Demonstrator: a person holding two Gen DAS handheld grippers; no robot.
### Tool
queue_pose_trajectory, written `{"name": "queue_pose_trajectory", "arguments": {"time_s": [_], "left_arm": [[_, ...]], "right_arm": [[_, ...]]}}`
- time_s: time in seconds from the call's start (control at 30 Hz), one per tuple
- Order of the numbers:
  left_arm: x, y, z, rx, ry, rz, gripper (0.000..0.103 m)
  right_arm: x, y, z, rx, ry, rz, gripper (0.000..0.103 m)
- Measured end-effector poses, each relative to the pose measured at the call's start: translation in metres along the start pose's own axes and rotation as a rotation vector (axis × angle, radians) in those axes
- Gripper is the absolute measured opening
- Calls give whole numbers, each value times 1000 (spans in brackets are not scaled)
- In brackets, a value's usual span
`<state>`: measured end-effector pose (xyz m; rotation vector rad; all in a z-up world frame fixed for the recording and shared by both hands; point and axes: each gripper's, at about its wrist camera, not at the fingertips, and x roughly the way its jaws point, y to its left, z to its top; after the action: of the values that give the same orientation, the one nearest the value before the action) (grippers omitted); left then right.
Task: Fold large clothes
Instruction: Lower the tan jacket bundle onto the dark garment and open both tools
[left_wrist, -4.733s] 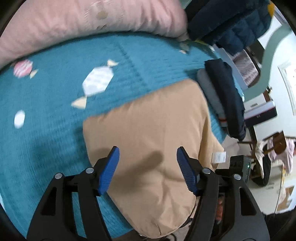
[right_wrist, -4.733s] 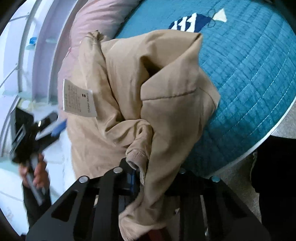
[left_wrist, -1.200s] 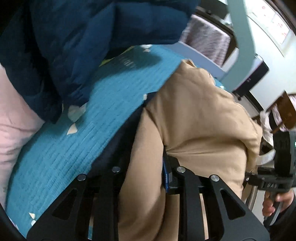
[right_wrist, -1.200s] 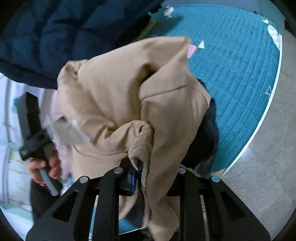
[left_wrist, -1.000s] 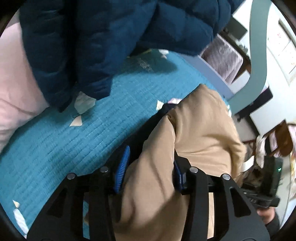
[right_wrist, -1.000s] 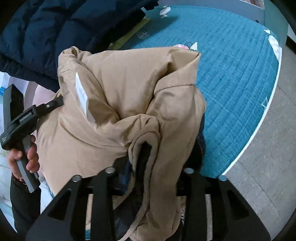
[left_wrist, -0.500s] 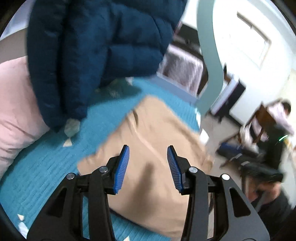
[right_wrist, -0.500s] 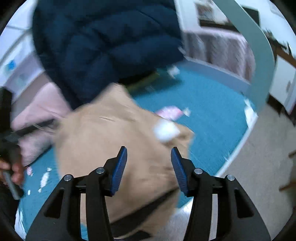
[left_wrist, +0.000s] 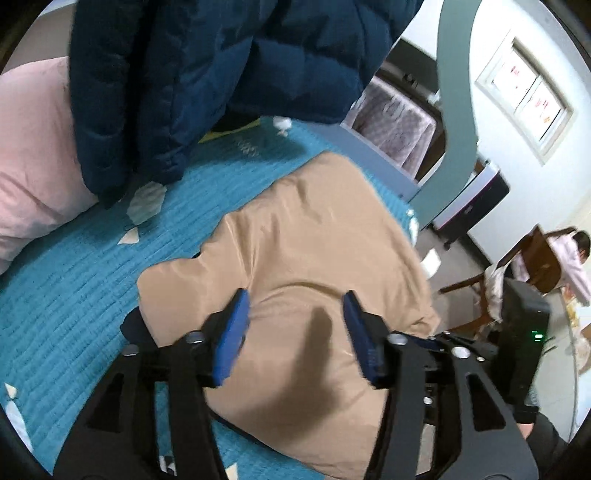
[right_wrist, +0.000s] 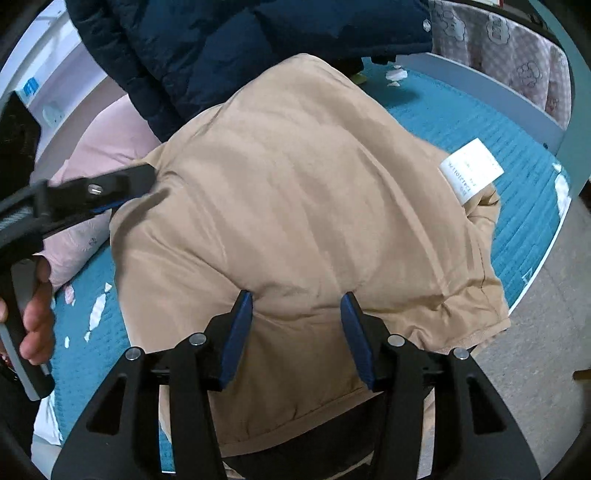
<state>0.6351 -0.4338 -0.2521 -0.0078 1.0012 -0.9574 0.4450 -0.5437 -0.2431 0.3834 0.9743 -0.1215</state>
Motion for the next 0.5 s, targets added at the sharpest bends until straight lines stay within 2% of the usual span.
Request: {"name": "queue_pose_trajectory", "arguments": {"time_s": [0.07, 0.17, 0.23, 0.3, 0.5], "left_arm": [[-13, -2, -7, -14, -25, -7, 69], [-25, -6, -19, 12, -26, 48, 69], [-35, -7, -27, 17, -33, 121, 71], [-42, -6, -32, 23, -25, 164, 71], [-64, -13, -48, 58, -25, 296, 76]], "right_arm": [[-2, 1, 2, 1, -8, -8, 50], [-2, 4, 7, 4, -16, -27, 50], [-10, 11, 6, -10, -26, -52, 50], [-13, 16, 13, -24, -38, -62, 50], [-37, 44, 13, -56, -65, -35, 50]]}}
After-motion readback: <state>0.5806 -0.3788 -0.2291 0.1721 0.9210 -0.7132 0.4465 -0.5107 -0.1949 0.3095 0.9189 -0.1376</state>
